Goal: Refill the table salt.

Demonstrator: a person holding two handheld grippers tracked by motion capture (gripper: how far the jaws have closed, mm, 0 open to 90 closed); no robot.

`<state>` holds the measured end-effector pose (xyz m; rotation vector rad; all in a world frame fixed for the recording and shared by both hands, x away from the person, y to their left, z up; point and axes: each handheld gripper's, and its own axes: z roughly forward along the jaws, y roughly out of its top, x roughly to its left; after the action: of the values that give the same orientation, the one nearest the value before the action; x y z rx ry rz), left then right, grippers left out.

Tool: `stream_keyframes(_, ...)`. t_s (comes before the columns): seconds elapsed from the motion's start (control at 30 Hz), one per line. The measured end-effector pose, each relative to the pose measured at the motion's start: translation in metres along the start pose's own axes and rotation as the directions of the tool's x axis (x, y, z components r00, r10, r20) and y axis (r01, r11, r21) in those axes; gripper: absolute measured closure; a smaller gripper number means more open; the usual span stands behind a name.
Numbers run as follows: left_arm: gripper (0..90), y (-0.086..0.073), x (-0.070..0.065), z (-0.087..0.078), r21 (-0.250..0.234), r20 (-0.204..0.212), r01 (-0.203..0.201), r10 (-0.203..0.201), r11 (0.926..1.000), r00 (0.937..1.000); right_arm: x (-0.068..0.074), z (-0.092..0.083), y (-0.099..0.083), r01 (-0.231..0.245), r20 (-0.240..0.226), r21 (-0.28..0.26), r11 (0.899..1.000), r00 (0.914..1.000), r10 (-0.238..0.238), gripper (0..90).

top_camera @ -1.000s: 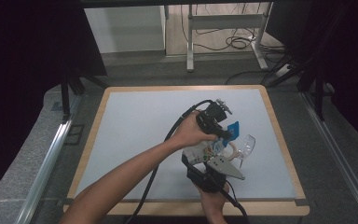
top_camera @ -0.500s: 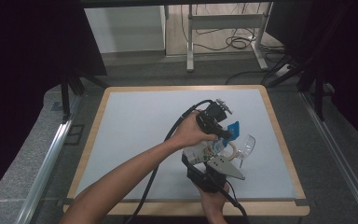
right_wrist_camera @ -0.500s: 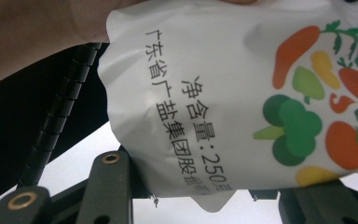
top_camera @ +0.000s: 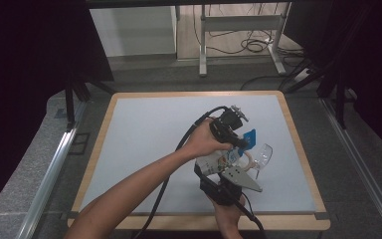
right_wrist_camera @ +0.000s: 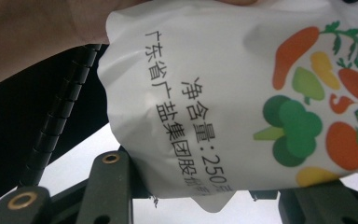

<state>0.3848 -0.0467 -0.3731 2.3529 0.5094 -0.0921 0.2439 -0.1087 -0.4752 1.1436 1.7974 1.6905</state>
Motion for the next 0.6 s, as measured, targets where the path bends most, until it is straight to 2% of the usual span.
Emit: stream_keyframes(0.6, 90.0, 0.0004, 0.0015, 0.001, -0.001, 0.002, -0.001, 0.001, 1.0, 1.0, -0.0013, 0.0008, 0.0, 0.0, 0.003, 0.002, 1.0, 1.0, 0.0, 53.8)
